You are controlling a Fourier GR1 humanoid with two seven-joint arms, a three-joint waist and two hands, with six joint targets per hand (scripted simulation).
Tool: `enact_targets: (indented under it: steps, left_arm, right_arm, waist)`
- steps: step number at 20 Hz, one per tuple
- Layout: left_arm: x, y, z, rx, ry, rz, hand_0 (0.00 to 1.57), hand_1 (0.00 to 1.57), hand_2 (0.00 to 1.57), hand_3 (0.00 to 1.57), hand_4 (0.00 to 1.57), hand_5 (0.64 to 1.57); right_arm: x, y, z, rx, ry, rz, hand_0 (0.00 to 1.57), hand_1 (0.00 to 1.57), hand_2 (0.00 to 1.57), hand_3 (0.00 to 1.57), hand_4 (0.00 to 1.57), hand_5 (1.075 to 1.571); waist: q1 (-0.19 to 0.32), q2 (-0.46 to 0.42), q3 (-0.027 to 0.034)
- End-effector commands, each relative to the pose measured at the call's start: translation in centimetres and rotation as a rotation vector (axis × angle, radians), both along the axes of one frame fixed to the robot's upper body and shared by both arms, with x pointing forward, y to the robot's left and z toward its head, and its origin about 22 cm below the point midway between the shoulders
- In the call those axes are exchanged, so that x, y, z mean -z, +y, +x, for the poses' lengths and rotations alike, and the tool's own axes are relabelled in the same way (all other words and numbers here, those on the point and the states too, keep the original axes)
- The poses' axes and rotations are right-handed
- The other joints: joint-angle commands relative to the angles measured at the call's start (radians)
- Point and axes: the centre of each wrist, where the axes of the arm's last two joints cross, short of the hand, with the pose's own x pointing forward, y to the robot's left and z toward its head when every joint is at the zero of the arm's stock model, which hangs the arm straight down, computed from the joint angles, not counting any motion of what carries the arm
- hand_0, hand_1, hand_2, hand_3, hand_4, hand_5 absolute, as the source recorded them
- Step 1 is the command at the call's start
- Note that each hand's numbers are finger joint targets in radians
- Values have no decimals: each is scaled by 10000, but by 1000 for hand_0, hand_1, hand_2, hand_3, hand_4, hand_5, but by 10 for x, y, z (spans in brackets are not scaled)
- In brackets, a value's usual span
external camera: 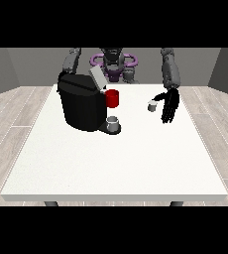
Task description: Insert the coffee pod into the coffee machine and close the lid
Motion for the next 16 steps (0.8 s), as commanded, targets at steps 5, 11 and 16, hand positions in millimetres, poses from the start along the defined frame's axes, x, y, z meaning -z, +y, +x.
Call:
enact_targets:
  steps: [5, 11, 16]
  left_arm:
    - [19, -23, 3, 478, 330, 192, 695, 695, 866, 785, 0, 1571]
    - [34, -36, 0, 1157, -411, 989, 1094, 1094, 1154, 1130, 0, 1571]
    - [27, -46, 7, 1336, 312, 974, 1262, 1262, 1247, 1097, 0, 1571]
  right_arm:
    - [8, -10, 11, 396, 131, 256, 0, 0, 0, 0, 409, 1571]
    - [8, -8, 10, 413, 357, 50, 0, 0, 0, 0, 406, 1571]
    - [43, -9, -5, 330, 1215, 100, 0, 0, 0, 0, 328, 1571]
  waist:
    - [168, 97, -109]
    - [44, -52, -114]
    - [-100, -650, -105]
